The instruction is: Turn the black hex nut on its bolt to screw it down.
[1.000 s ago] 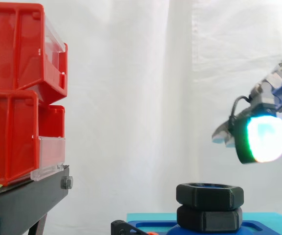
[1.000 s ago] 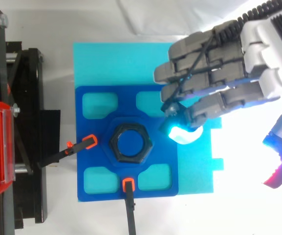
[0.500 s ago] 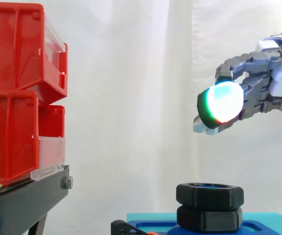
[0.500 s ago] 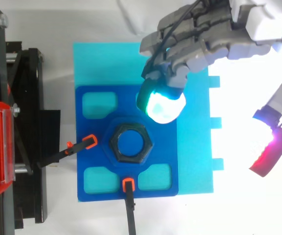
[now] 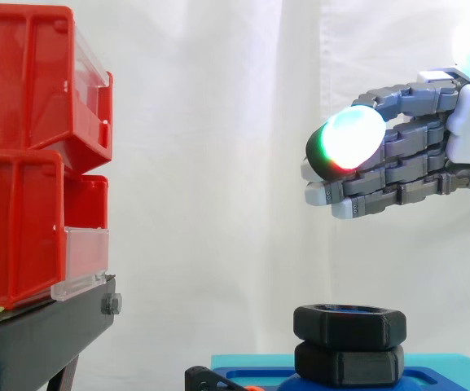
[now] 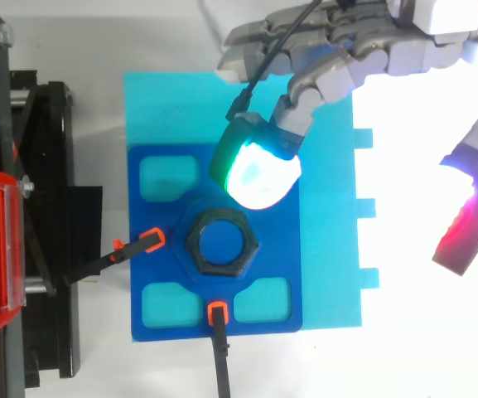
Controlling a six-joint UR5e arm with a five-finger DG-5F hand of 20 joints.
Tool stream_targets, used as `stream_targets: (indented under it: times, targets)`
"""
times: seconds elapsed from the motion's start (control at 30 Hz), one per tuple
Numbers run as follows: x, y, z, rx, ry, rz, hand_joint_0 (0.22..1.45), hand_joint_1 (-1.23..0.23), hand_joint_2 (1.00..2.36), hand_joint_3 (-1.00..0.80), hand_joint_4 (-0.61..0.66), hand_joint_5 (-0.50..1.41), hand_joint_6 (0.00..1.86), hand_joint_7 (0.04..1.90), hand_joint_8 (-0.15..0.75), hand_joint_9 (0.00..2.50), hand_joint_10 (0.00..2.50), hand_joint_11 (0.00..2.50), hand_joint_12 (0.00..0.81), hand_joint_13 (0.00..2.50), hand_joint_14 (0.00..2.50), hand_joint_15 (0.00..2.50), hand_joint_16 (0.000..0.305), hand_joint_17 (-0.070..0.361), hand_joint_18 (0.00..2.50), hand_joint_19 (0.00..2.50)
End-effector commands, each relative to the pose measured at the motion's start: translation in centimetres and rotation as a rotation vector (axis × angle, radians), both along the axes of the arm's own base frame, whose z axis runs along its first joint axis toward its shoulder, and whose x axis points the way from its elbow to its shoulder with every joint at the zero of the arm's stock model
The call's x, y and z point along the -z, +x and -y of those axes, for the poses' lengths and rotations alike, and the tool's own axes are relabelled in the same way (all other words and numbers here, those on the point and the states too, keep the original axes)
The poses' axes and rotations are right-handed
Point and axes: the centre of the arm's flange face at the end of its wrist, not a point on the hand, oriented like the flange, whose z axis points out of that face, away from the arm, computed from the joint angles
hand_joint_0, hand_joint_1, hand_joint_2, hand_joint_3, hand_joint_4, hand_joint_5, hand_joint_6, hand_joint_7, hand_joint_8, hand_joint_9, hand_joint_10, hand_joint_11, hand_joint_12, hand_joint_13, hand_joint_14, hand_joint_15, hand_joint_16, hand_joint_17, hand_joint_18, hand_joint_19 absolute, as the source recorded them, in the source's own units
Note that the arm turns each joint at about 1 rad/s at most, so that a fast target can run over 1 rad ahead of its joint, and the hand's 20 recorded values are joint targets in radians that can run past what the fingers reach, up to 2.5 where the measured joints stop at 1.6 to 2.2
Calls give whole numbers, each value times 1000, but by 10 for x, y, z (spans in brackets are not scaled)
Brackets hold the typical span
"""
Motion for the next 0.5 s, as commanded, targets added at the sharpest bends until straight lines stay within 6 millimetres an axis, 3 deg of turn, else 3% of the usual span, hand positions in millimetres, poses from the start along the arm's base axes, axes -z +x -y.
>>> stream_targets:
  times: [0.0, 0.13, 0.3, 0.47]
  targets:
    - [0, 0, 0, 0, -4, 0, 417, -243, 1000, -500, -41, -300, 501, 570, 135, 0, 0, 0, 312, 0, 0, 0, 56, 126, 0, 0]
    - [0, 0, 0, 0, -4, -1, 409, -217, 1000, -500, -41, -300, 501, 566, 121, 0, 0, 0, 310, 0, 0, 0, 58, 130, 0, 0]
    - [0, 0, 0, 0, -4, -1, 360, -306, 1000, -500, -22, -300, 501, 569, 118, 0, 0, 0, 320, 0, 0, 0, 62, 140, 0, 0]
    - [0, 0, 0, 0, -4, 0, 347, -258, 1000, -500, -39, -300, 501, 577, 100, 0, 0, 0, 315, 0, 0, 0, 64, 144, 0, 0]
